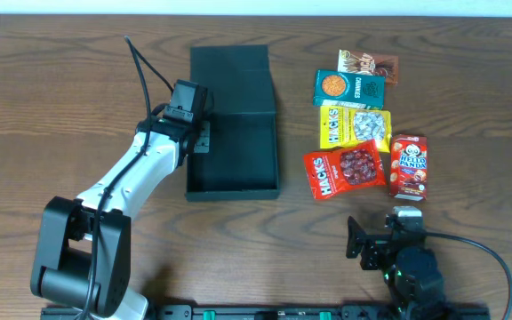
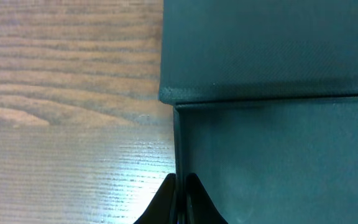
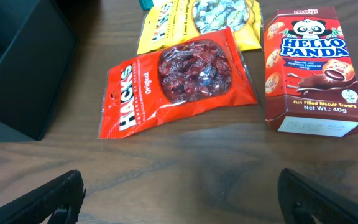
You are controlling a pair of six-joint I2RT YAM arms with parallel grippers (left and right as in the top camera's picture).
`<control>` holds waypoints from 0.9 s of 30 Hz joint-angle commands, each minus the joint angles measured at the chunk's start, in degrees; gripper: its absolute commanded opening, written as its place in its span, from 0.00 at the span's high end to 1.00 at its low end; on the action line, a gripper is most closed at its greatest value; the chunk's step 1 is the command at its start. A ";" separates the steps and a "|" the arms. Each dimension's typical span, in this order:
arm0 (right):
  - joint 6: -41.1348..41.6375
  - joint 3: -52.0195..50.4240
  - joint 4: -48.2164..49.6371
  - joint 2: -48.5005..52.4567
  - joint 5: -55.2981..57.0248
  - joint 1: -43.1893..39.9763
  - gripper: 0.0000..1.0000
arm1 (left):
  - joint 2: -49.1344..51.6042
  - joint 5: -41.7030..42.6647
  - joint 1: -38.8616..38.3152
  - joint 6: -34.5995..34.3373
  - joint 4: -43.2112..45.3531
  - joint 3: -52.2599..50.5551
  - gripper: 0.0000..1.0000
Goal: Pack container
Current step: 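Push the black box straight and pull the left gripper back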
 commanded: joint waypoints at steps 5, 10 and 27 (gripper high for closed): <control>-0.22 -0.63 -0.04 -0.35 0.22 -0.42 0.01 | 0.48 -1.20 0.22 1.64 0.37 -0.24 0.48; -0.22 -0.61 -0.04 -0.35 0.22 -0.42 0.01 | 0.11 -1.40 0.22 1.62 -0.04 0.74 0.05; -0.22 -0.61 -0.04 -0.35 0.22 -0.42 0.01 | -12.57 -1.25 1.77 -4.37 -15.54 18.60 0.05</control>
